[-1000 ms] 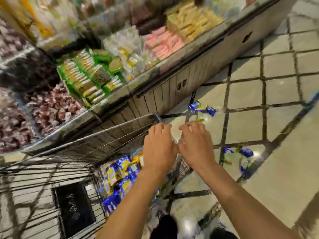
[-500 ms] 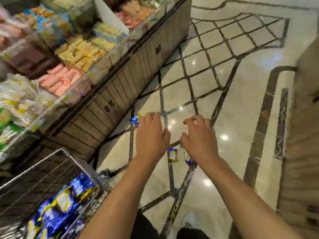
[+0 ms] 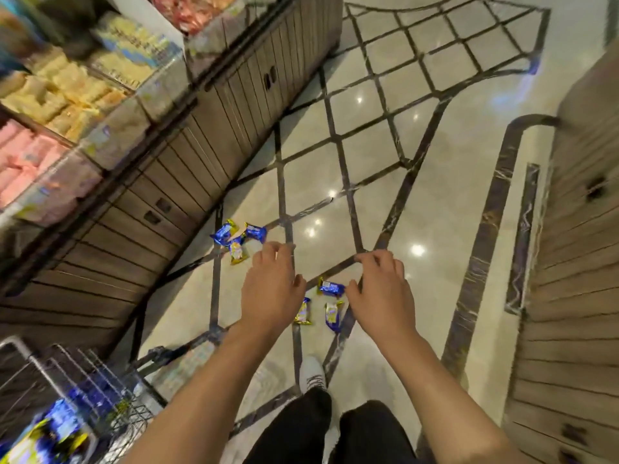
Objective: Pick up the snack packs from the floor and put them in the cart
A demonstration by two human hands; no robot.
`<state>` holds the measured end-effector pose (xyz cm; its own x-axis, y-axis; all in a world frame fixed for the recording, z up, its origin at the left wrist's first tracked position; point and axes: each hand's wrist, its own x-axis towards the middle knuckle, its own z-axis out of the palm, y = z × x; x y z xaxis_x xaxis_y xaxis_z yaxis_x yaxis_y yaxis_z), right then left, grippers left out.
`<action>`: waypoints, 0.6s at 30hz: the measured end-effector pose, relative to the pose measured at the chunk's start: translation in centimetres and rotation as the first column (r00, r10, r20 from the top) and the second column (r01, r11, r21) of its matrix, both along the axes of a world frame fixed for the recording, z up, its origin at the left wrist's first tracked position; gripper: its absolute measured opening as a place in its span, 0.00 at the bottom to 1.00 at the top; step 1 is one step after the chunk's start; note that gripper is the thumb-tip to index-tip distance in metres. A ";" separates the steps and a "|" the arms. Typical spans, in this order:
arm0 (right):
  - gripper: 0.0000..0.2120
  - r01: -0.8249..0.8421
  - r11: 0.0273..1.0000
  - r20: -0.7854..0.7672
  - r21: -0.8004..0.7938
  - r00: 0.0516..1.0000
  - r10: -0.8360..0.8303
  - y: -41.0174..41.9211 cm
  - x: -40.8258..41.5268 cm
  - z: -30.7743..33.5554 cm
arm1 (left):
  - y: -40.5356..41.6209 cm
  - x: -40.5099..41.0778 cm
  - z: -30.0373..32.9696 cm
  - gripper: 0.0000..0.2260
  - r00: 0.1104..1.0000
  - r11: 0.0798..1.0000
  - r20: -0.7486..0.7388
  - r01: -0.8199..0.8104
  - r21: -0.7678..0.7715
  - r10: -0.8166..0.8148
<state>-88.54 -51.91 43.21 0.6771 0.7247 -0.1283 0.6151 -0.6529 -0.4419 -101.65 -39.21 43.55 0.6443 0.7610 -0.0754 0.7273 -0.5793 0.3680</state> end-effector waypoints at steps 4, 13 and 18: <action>0.21 -0.023 0.998 -0.031 -0.050 0.999 0.021 0.4 3.3 -4.6 | 1.6 2.7 -4.0 0.25 0.998 1.000 -0.069 -0.005 -0.028 0.003; 0.23 -0.145 0.978 -0.147 -0.149 0.982 0.123 3.6 5.7 -32.2 | 3.4 5.1 -29.5 0.24 0.992 0.992 -0.109 -0.079 -0.101 0.068; 0.24 -0.253 0.949 -0.171 -0.187 0.960 0.222 3.0 4.3 -50.6 | 3.3 2.0 -47.8 0.23 0.978 0.992 -0.207 -0.036 -0.124 0.010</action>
<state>-84.22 -48.92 -7.43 0.4509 0.8098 -0.3753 0.7022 -0.5814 -0.4109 -99.62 -35.87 -4.27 0.5876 0.7511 -0.3010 0.8074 -0.5200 0.2788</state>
